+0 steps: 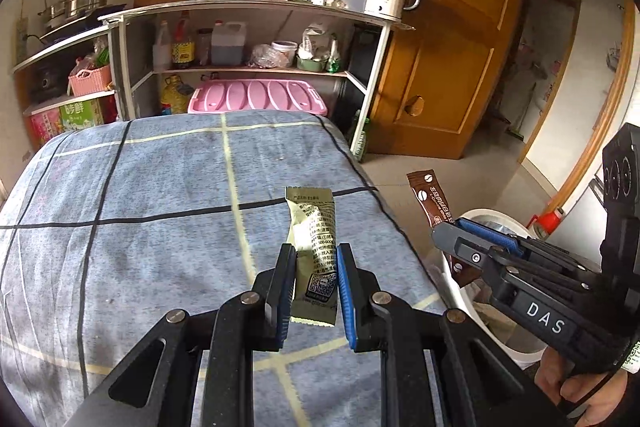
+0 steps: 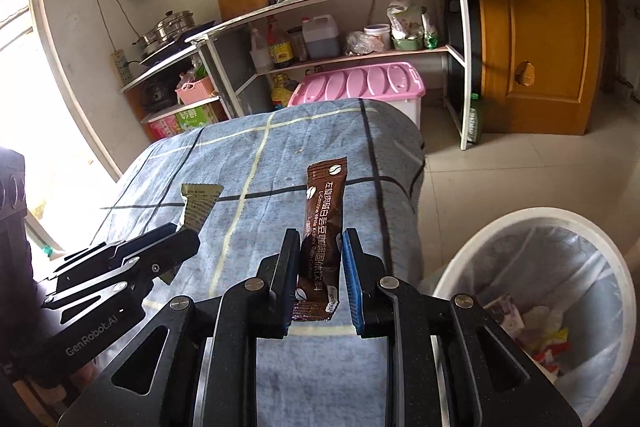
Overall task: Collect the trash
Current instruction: 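Carry the brown bar wrapper and khaki wrapper in both tools over the bin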
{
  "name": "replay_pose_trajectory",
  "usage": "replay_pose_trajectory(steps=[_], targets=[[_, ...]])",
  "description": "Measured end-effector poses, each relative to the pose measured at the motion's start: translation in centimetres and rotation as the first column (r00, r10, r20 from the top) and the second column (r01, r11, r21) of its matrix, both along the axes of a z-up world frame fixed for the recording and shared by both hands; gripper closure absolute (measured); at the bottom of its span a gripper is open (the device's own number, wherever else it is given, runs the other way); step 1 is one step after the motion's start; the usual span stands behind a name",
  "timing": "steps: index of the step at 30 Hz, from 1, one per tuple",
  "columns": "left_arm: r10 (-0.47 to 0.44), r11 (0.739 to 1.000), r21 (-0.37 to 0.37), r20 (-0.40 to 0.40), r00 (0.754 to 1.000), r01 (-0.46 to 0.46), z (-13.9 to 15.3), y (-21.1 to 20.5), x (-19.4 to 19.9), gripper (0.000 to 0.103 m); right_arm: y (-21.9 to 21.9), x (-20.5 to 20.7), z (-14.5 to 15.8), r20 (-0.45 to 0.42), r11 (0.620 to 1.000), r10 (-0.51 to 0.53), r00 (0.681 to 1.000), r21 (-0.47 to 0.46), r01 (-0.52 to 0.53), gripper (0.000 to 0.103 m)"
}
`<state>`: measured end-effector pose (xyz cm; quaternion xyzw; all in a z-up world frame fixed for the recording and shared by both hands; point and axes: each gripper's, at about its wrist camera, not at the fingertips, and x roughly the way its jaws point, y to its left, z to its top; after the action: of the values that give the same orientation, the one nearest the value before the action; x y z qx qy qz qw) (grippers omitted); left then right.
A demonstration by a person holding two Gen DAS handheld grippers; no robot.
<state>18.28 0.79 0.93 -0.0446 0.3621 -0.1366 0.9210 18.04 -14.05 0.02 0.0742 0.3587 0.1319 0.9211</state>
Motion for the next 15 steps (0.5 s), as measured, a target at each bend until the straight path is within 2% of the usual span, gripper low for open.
replay_pose_trajectory(steps=[7,15], targets=[[-0.085,0.996,0.001,0.014,0.996,0.085,0.6,-5.4,-0.8,0.082,-5.1,-2.4,0.8,0.021,0.997,-0.082,0.996,-0.003,0.082,0.08],[-0.176,0.984,-0.004,-0.023,0.984,0.176,-0.5,-11.5,-1.4,0.082,-10.7,-4.2,0.1,0.005,0.985,-0.173,0.985,-0.012,0.173,0.08]])
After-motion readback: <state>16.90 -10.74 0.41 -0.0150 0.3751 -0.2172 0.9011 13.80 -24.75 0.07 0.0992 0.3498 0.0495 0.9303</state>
